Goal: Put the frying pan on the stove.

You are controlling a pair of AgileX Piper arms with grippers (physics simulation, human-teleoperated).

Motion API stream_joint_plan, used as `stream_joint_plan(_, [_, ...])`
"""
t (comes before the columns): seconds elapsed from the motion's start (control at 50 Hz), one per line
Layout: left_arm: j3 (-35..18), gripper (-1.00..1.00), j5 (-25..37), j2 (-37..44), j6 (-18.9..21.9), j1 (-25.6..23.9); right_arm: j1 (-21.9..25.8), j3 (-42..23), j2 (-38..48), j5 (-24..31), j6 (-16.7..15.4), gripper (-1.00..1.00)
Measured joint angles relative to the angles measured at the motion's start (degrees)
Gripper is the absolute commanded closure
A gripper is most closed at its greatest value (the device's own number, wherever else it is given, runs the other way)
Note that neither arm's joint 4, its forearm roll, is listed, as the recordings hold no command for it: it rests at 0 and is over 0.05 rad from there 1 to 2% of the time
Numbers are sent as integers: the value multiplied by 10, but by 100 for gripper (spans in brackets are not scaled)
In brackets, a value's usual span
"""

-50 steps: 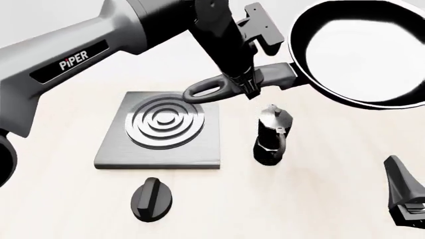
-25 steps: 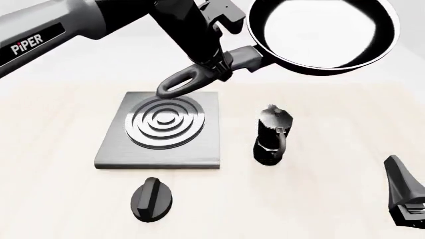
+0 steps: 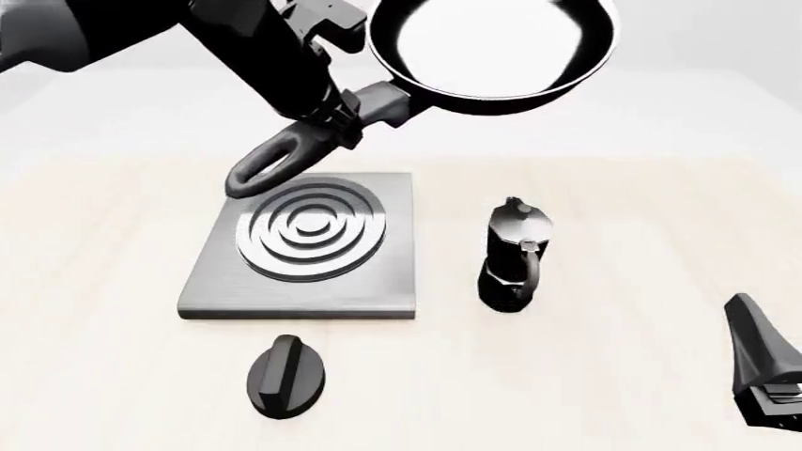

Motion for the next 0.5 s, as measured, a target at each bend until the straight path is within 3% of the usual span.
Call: stream_joint_plan(0.5, [162, 100, -28, -126, -43, 94, 0, 0, 0, 0, 0, -100])
